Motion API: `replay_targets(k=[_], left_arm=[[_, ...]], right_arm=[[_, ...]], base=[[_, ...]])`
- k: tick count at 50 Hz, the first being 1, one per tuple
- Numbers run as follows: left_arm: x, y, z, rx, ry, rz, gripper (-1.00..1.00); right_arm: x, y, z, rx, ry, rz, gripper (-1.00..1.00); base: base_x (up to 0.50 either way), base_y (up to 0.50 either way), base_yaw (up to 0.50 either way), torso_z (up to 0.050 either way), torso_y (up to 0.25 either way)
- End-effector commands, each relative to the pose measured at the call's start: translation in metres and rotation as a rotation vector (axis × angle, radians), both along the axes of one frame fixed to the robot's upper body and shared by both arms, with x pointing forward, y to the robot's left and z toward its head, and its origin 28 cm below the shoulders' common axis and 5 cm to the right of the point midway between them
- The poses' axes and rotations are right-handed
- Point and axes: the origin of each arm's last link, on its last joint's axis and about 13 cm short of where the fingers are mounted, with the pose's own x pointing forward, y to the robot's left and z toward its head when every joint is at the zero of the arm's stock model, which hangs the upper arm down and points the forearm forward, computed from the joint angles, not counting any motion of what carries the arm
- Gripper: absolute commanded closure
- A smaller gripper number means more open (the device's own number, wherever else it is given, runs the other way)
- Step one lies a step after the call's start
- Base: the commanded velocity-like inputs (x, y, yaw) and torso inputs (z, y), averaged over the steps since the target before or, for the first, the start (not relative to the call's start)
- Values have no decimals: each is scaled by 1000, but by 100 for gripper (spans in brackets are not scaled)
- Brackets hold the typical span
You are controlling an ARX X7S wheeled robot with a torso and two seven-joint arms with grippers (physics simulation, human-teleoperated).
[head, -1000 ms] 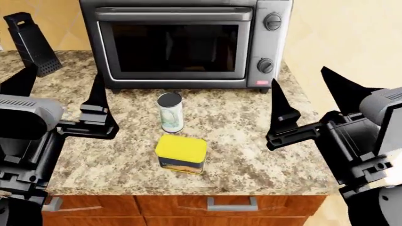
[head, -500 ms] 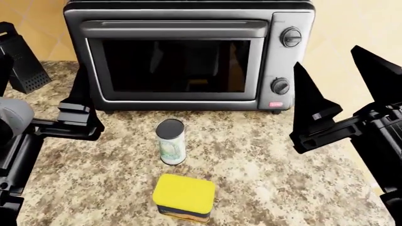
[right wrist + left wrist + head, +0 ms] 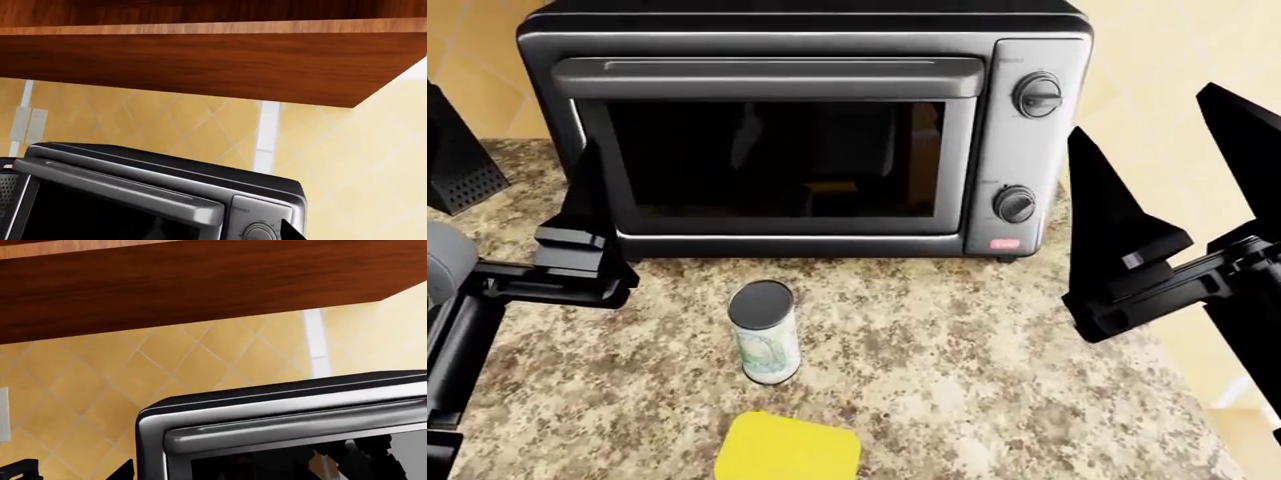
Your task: Pick the cans from the counter and place them in their designated side in the cabinet.
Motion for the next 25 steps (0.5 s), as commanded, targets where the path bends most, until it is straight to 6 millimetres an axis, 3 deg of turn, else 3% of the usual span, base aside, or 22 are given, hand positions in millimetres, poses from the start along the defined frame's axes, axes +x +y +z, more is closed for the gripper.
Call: replay_targets(k=[1,10,15,25], left_arm=[[-2,2,1,-4,-1,11,-100],[-3,4,2,-13,-11,30,-100],[-5,6,2,-20,-11,32,-100],[-10,10,2,-20,-8,37,-100]], right_arm=[[-3,0,3,-19,-10,18,-100],[-5,1,5,-21,-17,30,-100],[-8,0,6,-28,-17,42,-100],[-29,0,5,-162,41,224,-100]], base=[[59,0,0,10,0],[242,-85,0,10,0],[0,0,0,0,0],[0,0,0,0,0]])
